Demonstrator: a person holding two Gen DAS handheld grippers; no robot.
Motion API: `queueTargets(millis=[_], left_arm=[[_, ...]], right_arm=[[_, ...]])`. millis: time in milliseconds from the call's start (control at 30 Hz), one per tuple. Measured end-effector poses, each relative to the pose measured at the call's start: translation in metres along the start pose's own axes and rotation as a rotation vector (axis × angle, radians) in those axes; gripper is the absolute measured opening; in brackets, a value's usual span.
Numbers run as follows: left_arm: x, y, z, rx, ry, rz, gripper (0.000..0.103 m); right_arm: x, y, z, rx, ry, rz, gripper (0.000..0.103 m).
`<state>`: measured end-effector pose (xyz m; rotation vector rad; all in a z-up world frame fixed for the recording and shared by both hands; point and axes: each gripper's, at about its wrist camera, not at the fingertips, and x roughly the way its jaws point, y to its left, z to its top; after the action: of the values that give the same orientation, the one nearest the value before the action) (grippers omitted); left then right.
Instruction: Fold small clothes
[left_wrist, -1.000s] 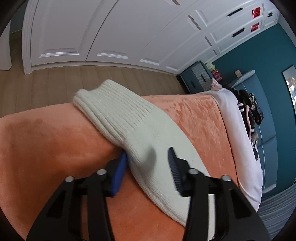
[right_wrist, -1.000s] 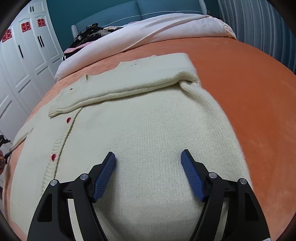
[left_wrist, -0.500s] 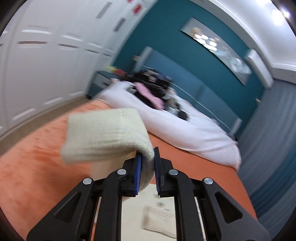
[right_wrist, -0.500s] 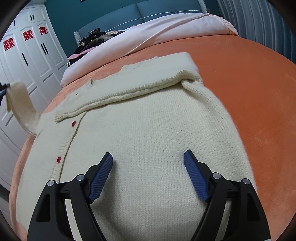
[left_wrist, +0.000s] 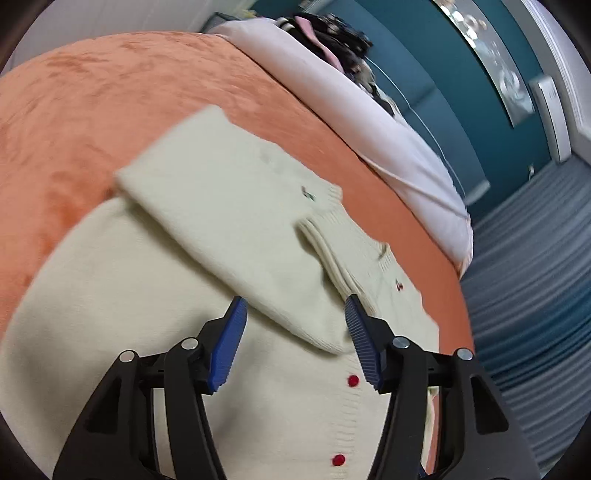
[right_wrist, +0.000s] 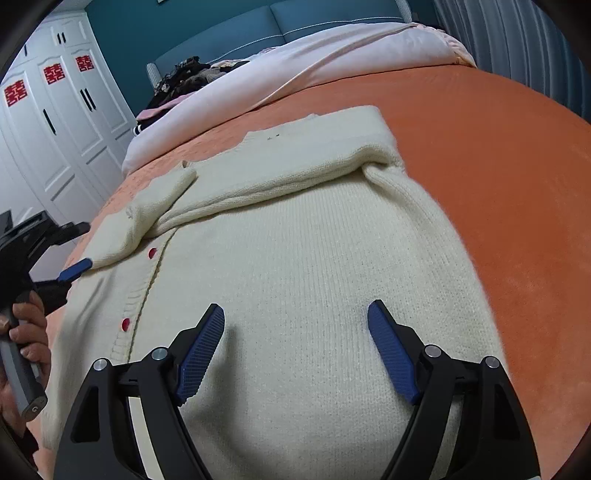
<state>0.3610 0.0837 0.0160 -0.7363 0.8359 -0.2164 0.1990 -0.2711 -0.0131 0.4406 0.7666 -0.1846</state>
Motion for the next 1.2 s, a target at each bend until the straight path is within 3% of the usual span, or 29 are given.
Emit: queueTargets(millis=[100,200,367,433,467,533,667,733,767,800,833,867,900,967,1033,1100,1133,1167,1200], left_arm=[[-0.007,0.033,0.026,-0.102,-0.052,0.025,0.064],[-0.006,0.053,0.043,-0.149,-0.067,0.035,0.064],[0.002,0.077,0.052,-0.224,-0.082,0.042,0.060],[0.004,0.079,0.051,-0.216,-0.081,0.045,0.054],[0.006,0.078,0.051,-0.206,-0.080,0.048,0.052],[0.005,0.074,0.054,-0.173,-0.076,0.033,0.035],[0.002,0.068,0.058,-0.122,-0.084,0.012,0.034],[0.015,0.065,0.054,-0.103,-0.033,0.016,0.034],[0.021,0.062,0.050,-0.084,-0.025,0.049,0.034],[0.026,0.059,0.046,-0.061,-0.015,0.070,0.034],[0.029,0.056,0.042,-0.040,-0.006,0.085,0.034],[0.028,0.052,0.039,-0.025,-0.012,0.095,0.034],[0.025,0.050,0.039,-0.025,-0.019,0.093,0.035],[0.020,0.054,0.040,-0.076,-0.032,0.073,0.036],[0.019,0.059,0.043,-0.154,-0.032,0.046,0.038],[0.025,0.065,0.045,-0.231,-0.012,0.024,0.038],[0.028,0.069,0.045,-0.281,0.000,0.006,0.033],[0.030,0.071,0.046,-0.317,0.001,-0.007,0.029],[0.028,0.071,0.048,-0.332,-0.015,-0.016,0.013]], right_arm=[[-0.012,0.027,0.026,-0.020,-0.068,0.047,0.079],[-0.001,0.085,0.061,-0.122,-0.079,0.083,0.079],[0.063,0.186,0.089,-0.368,-0.013,0.047,0.077],[0.103,0.207,0.092,-0.415,0.081,0.004,0.069],[0.122,0.211,0.092,-0.421,0.128,-0.020,0.043],[0.138,0.205,0.100,-0.375,0.173,-0.014,0.009],[0.070,0.151,0.145,-0.035,-0.010,0.219,0.008],[0.066,0.110,0.144,0.060,-0.056,0.218,0.011],[0.086,0.093,0.137,0.077,0.012,0.181,0.016],[0.116,0.078,0.125,0.085,0.144,0.116,0.017],[0.132,0.067,0.114,0.107,0.220,0.111,0.016],[0.125,0.058,0.111,0.139,0.160,0.167,0.018],[0.118,0.054,0.112,0.159,0.140,0.195,0.033],[0.108,0.047,0.118,0.202,0.109,0.205,0.046],[0.106,0.039,0.121,0.230,0.082,0.234,0.049],[0.116,0.024,0.120,0.287,0.080,0.198,0.050],[0.124,0.017,0.118,0.321,0.097,0.187,0.037],[0.130,0.012,0.119,0.352,0.108,0.185,0.011],[0.130,0.010,0.120,0.369,0.105,0.198,0.010]])
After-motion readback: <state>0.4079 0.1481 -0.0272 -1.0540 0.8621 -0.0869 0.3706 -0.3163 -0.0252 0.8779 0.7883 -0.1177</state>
